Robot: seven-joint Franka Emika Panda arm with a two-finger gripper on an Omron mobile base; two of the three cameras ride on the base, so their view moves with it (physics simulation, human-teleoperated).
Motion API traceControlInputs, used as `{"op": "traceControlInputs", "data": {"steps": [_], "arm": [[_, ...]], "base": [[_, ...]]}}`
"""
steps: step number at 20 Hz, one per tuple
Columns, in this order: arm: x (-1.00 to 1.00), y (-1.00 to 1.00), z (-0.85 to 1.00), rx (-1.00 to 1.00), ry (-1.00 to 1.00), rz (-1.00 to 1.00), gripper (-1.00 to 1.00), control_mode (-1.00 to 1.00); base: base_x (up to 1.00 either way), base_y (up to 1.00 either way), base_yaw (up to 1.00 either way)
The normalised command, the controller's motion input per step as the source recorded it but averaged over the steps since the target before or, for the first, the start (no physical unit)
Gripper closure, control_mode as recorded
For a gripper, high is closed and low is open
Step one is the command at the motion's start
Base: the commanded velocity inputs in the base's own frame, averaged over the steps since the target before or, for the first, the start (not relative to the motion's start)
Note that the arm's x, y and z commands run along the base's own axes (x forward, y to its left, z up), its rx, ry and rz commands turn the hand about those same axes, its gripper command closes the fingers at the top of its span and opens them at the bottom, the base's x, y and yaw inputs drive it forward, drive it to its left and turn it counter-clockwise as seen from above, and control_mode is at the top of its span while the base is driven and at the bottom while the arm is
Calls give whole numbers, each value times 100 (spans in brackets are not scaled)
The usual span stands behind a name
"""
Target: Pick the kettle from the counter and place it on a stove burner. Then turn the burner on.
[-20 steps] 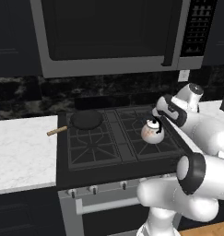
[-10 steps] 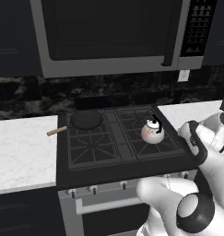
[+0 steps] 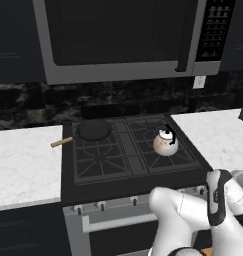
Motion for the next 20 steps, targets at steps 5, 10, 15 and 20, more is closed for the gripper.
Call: {"op": "traceControlInputs", "data": {"steps": [5, 10, 15, 20], "arm": [[-79, -69, -90, 39, -73, -7, -100, -100], [15, 21, -42, 1, -42, 2, -100, -100], [86, 30, -31, -4, -8, 1, -100, -100], [65, 11, -30, -3, 0, 10, -100, -100]], "base": [[0, 0, 0], [0, 0, 0], [0, 0, 0], [0, 0, 0]]}}
